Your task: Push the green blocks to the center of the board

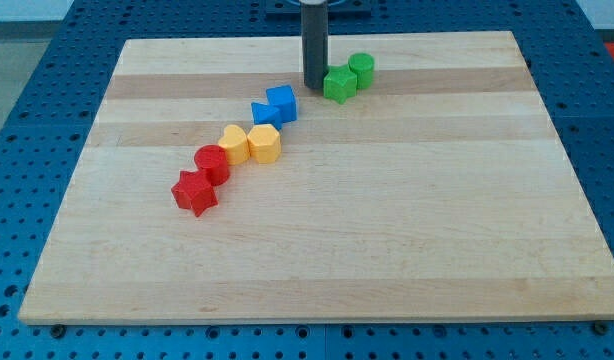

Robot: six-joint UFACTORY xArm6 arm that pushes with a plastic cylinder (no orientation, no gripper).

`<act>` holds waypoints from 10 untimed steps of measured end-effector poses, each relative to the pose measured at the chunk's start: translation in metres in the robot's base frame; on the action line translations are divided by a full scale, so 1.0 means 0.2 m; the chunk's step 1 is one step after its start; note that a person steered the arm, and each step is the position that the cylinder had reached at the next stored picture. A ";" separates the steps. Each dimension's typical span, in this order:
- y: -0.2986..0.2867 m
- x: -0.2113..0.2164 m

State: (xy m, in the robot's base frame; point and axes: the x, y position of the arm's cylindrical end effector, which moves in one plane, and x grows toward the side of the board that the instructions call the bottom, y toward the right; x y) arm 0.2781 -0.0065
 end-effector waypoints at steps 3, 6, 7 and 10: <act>0.48 0.14; 0.52 -0.13; 0.28 -0.15; 0.21 0.52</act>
State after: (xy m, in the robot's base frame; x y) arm 0.3812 0.0356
